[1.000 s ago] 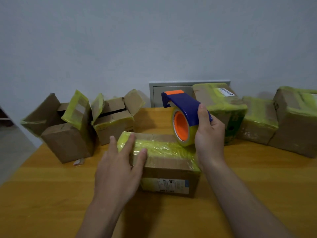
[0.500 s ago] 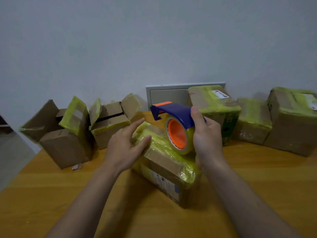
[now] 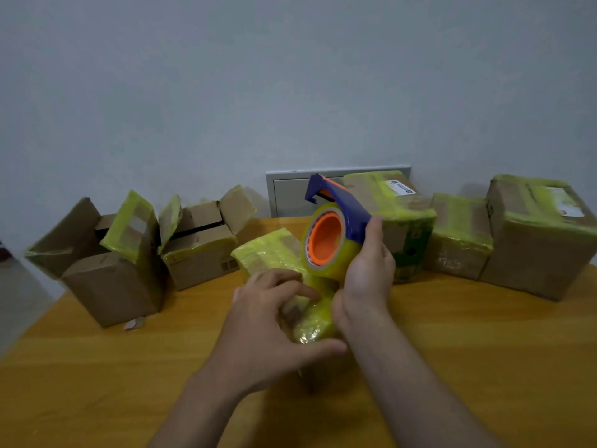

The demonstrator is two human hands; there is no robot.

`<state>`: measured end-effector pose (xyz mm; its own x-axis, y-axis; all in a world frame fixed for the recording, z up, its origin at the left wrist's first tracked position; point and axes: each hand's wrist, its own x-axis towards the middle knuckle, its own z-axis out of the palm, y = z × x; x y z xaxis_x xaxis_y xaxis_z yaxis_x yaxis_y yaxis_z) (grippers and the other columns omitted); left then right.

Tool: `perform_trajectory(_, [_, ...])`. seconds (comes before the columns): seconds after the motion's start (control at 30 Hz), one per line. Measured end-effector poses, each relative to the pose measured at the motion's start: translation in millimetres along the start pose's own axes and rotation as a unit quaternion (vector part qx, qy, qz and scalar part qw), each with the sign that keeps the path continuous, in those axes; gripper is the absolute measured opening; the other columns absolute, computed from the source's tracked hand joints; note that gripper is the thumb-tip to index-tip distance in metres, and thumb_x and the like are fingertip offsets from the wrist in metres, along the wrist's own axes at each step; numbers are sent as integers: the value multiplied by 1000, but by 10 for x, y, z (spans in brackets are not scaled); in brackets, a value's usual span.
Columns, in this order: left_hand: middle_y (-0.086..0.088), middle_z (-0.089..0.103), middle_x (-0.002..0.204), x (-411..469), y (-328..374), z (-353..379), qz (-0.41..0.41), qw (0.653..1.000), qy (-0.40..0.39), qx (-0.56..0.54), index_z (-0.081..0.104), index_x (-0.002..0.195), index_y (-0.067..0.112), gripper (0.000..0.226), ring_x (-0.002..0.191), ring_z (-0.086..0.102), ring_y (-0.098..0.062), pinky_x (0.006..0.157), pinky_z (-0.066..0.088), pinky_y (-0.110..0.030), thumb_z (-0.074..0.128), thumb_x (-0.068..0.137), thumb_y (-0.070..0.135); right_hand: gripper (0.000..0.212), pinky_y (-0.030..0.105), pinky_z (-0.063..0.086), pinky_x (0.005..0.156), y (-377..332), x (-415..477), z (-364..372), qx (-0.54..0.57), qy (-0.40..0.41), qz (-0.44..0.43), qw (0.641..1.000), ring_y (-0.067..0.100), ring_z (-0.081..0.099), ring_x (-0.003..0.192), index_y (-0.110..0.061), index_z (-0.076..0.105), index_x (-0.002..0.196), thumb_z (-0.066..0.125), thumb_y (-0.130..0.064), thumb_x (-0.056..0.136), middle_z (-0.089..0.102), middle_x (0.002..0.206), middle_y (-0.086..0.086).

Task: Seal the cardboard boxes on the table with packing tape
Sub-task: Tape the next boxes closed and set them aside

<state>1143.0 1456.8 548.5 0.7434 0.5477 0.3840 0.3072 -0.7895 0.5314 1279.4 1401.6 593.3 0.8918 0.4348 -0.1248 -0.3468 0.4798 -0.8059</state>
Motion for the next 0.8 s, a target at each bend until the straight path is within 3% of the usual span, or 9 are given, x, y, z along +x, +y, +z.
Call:
perform_trajectory(0.13, [32,54,134,24,-155,-17,-7,999,6,-40,73,112,46,60,136,39,9,113,42,-49,78,61,77,38,29,55,77,57,-13,44,-12,-42,2,999,12,72,85,-19,74,101,50,-49,101,77,88,-2])
perform_trajectory(0.27, [31,57,140,152,-312,-144,10,995,-66,-72,71,122,43,52,144,32,11,129,10,-53,85,73,57,38,42,53,90,-94,81,-65,-43,-123,-41,991,19,71,89,-25,82,83,52,-40,102,77,87,1])
perform_trajectory(0.43, [28,59,141,282,-481,-231,9,995,-56,-85,70,130,39,51,145,35,8,123,34,-43,85,81,43,29,40,48,83,-462,273,-289,-136,-199,-103,965,22,65,84,-15,81,83,61,-35,91,73,82,7])
perform_trajectory(0.53, [30,62,135,282,-494,-312,-22,996,-42,-79,70,129,41,56,140,42,8,118,41,-39,88,76,46,27,32,47,71,-623,327,-403,-186,-240,-105,947,19,63,74,-18,81,77,65,-35,89,70,73,3])
perform_trajectory(0.6, [26,67,127,276,-429,-405,-54,989,-10,-136,70,128,41,53,130,56,1,109,49,-36,84,79,54,29,26,47,63,-697,330,-455,-209,-270,-108,934,16,63,68,-20,81,73,62,-36,89,69,68,1])
perform_trajectory(0.7, [-2,79,110,334,-199,-528,-145,927,51,-343,75,120,18,45,110,72,-20,91,57,-34,72,88,50,29,23,48,59,-727,321,-475,-209,-317,-103,919,15,62,62,-17,78,68,64,-33,88,67,64,2])
perform_trajectory(0.8, [-19,78,100,385,42,-607,-222,851,1,-477,75,109,4,49,87,76,-23,76,61,-30,66,85,47,34,19,47,52,-704,271,-415,-187,-359,-88,910,13,59,54,-17,75,62,55,-31,87,64,58,0])
